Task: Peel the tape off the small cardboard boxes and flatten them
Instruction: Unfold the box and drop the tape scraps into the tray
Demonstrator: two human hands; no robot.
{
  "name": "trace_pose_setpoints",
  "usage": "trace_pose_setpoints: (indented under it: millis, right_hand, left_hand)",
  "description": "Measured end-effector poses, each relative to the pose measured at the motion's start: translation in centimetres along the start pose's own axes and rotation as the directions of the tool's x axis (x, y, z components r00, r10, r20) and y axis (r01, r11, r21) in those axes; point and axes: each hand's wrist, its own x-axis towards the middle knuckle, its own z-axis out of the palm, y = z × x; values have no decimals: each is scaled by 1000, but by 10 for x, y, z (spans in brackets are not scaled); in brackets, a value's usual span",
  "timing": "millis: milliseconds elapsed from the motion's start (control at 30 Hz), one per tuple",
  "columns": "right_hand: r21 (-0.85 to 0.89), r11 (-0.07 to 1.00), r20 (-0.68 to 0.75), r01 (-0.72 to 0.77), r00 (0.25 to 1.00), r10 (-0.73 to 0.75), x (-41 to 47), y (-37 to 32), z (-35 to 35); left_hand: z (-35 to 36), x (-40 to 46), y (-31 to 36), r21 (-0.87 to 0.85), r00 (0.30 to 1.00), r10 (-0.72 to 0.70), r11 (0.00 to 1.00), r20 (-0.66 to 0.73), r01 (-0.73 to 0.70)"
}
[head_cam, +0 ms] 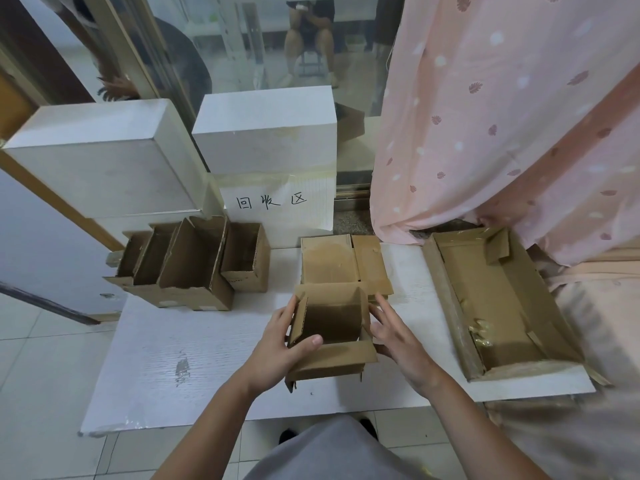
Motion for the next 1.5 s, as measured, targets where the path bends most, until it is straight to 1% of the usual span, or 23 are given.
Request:
trace_pose_setpoints:
  millis: [100, 200, 300, 400, 500, 633, 767, 900, 1033, 1167, 1267, 1367, 1433, 1500]
  right_hand:
    - [-26, 999, 137, 20, 990, -17, -3, -1, -6]
    - [-127, 991, 195, 35, 981, -10, -4, 0, -9]
    - [-175, 984, 147, 21, 989, 5, -1, 1, -8]
    - [-182, 982, 69, 50, 997, -38, 2, 4, -8]
    - [-123, 992, 2, 40, 999, -40, 3, 4, -9]
    - [26, 1000, -90, 18, 996, -15, 6, 8, -12]
    - [51, 999, -144, 16, 990, -9, 11, 13, -11]
    - [134, 990, -213, 40, 977, -10, 13, 17, -7]
    - [235, 972, -230, 12, 972, 44, 15, 18, -5]
    - [316, 949, -219, 10, 974, 63, 15, 13, -1]
    - [300, 953, -177, 34, 984, 21, 12, 12, -2]
    - [270, 963, -157, 25, 987, 18, 10, 10, -3]
    - [187, 981, -172, 47, 985, -15, 10, 9, -3]
    - [55, 995, -192, 78, 979, -66, 10, 10, -3]
  left_hand:
    - [-1, 2, 0, -14, 1000, -6, 1000, 0, 6]
    - [-3, 4, 3, -15, 1000, 4, 1000, 0, -4]
    - [-5, 7, 6, -21, 1000, 1, 1000, 12, 0]
    - [-5, 7, 9, -27, 1000, 11, 1000, 12, -11]
    - [-3, 3, 10, -63, 999, 33, 997, -19, -34]
    - [-2, 1, 14, -77, 995, 89, 993, -34, -91]
    - [2, -2, 16, -58, 993, 115, 991, -41, -117]
    - [7, -3, 18, -74, 993, 112, 991, -32, -114]
    - [10, -1, 16, -124, 993, 115, 985, -32, -118]
    - [14, 2, 18, -179, 992, 93, 978, -86, -108]
    - [14, 4, 18, -167, 991, 72, 982, -115, -91]
    - [14, 6, 19, -91, 991, 55, 994, -121, -66]
    - [12, 5, 21, -62, 989, 49, 996, -136, -58]
    - [10, 4, 23, -88, 990, 34, 995, -136, -46]
